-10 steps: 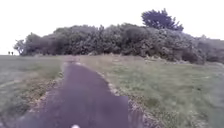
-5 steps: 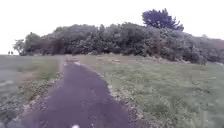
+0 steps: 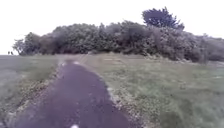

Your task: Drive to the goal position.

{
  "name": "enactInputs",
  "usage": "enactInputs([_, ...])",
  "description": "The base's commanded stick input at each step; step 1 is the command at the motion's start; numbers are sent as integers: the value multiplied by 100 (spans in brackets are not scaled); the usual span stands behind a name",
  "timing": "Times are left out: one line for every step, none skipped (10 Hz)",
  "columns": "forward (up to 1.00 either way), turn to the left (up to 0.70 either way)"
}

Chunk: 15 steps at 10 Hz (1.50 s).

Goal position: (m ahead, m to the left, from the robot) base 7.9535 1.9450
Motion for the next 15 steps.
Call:
enactInputs([50, 0])
enactInputs([50, 0])
enactInputs([50, 0])
enactInputs([50, 0])
enactInputs([50, 0])
enactInputs([50, 0])
enactInputs([50, 0])
enactInputs([50, 0])
enactInputs([50, 0])
enactInputs([50, 0])
enactInputs([50, 0])
enactInputs([50, 0])
enactInputs([50, 0])
enactInputs([50, 0])
enactInputs([50, 0])
